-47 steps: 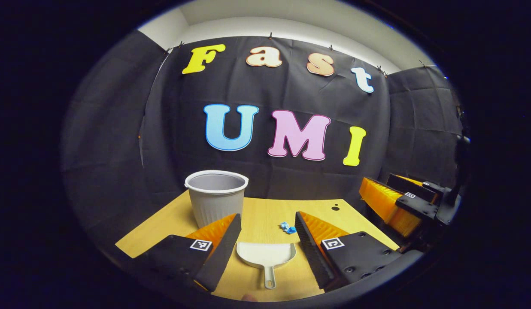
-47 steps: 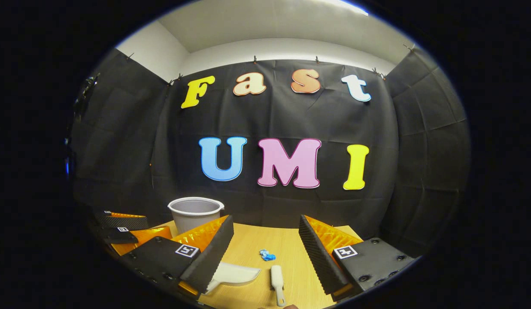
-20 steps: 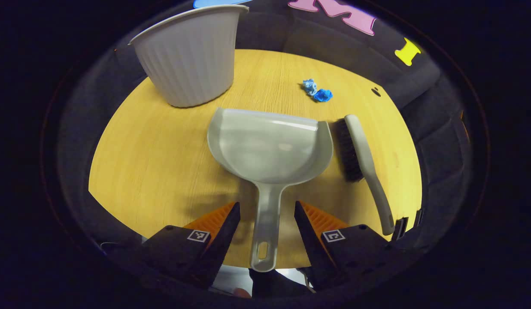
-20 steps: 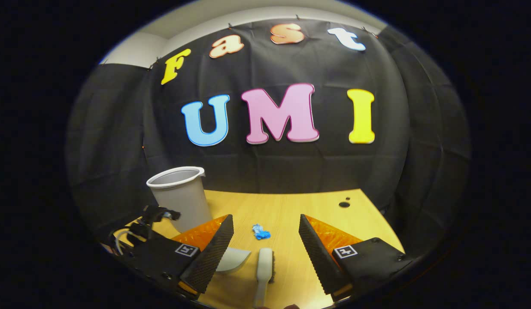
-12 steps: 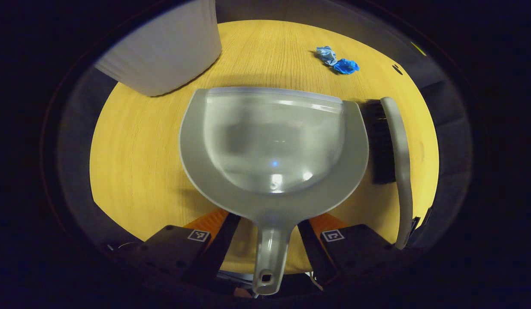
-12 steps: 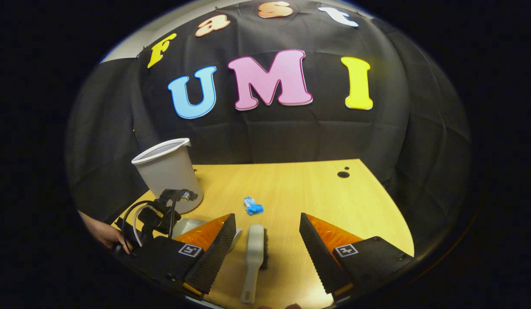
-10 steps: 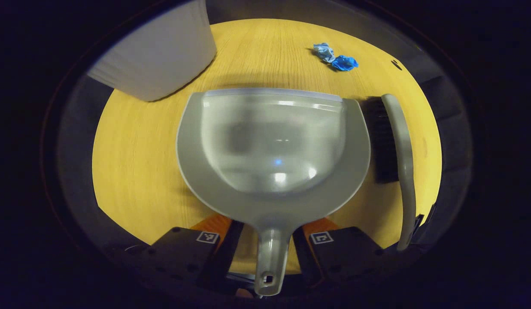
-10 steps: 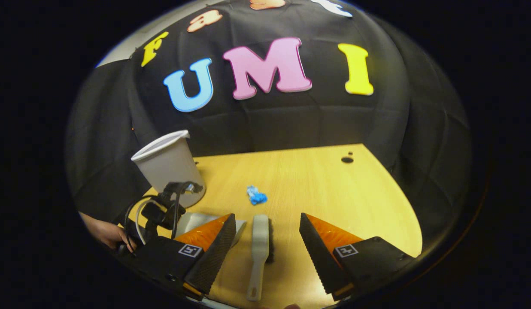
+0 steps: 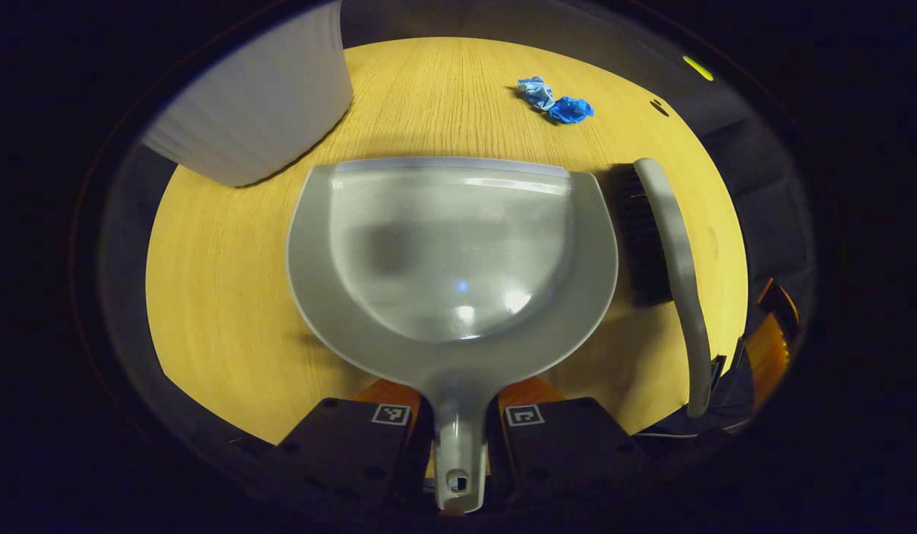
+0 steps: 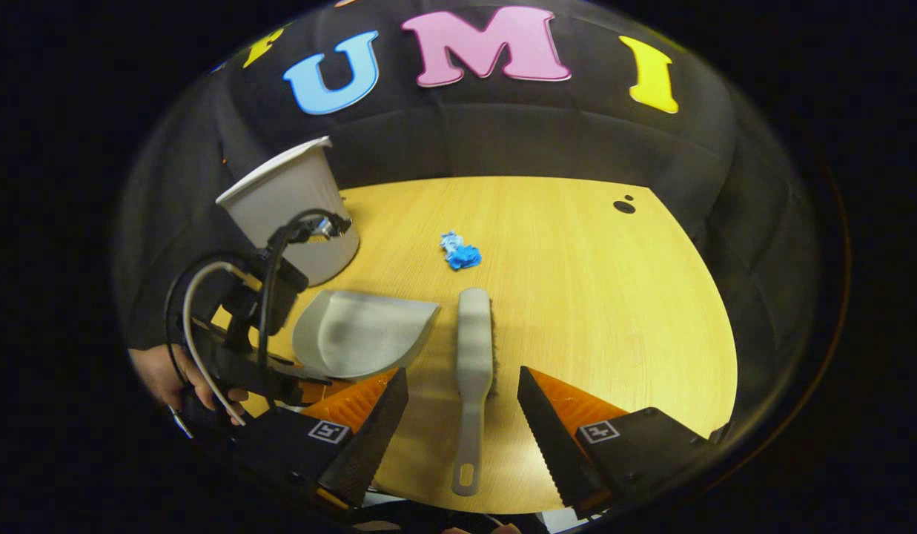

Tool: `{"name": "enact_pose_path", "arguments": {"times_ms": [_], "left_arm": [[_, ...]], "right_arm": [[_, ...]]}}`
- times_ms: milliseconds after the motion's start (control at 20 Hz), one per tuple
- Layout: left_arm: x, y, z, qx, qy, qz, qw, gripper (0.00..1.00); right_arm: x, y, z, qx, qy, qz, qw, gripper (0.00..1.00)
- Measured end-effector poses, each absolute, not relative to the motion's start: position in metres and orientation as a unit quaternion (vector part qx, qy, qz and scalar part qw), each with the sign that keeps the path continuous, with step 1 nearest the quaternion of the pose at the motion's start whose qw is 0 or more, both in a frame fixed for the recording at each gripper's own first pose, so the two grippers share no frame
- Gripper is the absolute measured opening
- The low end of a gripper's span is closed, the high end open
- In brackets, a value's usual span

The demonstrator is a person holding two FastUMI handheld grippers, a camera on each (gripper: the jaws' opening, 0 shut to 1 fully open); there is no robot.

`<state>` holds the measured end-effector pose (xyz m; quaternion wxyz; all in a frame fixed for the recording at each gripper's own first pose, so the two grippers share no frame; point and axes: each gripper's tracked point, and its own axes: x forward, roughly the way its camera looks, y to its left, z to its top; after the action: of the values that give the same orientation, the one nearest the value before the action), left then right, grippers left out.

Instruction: Pick up the small broom and dustpan from the desktop, sweep the trash into the dustpan with the broom, and then empty the trash into the garbage bin.

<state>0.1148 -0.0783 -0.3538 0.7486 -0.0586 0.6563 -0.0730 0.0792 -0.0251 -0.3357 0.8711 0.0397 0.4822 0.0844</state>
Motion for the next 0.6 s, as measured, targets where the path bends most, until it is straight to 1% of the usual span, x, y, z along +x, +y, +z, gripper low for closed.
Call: {"name": "enact_pose_path", "arguments": {"times_ms": [50,100,150,200,300,350,400,450,500,550,600], "left_arm": [[0.115,-0.078,-0.354,-0.062,0.652,-0.074,0.752,0.30],[0.114,-0.077,-0.354,-0.065,0.647,-0.075,0.756,0.30],[0.114,-0.076,-0.354,-0.068,0.644,-0.075,0.758,0.30],[0.113,-0.076,-0.354,-0.070,0.639,-0.076,0.762,0.30],[0.112,-0.075,-0.354,-0.068,0.630,-0.077,0.770,0.30],[0.111,-0.075,-0.354,-0.064,0.625,-0.079,0.774,0.30],[0.111,-0.075,-0.354,-0.060,0.619,-0.080,0.779,0.30],[0.111,-0.075,-0.354,-0.056,0.613,-0.081,0.784,0.30],[0.109,-0.075,-0.354,-0.053,0.609,-0.082,0.787,0.29],[0.109,-0.074,-0.354,-0.050,0.605,-0.081,0.790,0.29],[0.109,-0.075,-0.354,-0.046,0.603,-0.082,0.792,0.29]], "right_arm": [[0.080,-0.029,-0.345,0.023,0.490,0.081,0.867,0.92],[0.081,-0.032,-0.355,0.008,0.500,0.076,0.863,0.96],[0.078,-0.034,-0.364,-0.004,0.517,0.071,0.853,0.96],[0.071,-0.034,-0.370,-0.010,0.536,0.072,0.841,0.96],[0.053,-0.039,-0.387,-0.012,0.591,0.070,0.803,0.97],[0.047,-0.042,-0.397,-0.021,0.611,0.072,0.788,0.92],[0.041,-0.045,-0.404,-0.034,0.629,0.072,0.773,0.96],[0.039,-0.046,-0.412,-0.044,0.641,0.074,0.762,0.96],[0.037,-0.045,-0.420,-0.051,0.654,0.073,0.751,0.93],[0.037,-0.042,-0.427,-0.048,0.665,0.069,0.742,0.97],[0.042,-0.036,-0.431,-0.041,0.669,0.073,0.739,0.96]]}}
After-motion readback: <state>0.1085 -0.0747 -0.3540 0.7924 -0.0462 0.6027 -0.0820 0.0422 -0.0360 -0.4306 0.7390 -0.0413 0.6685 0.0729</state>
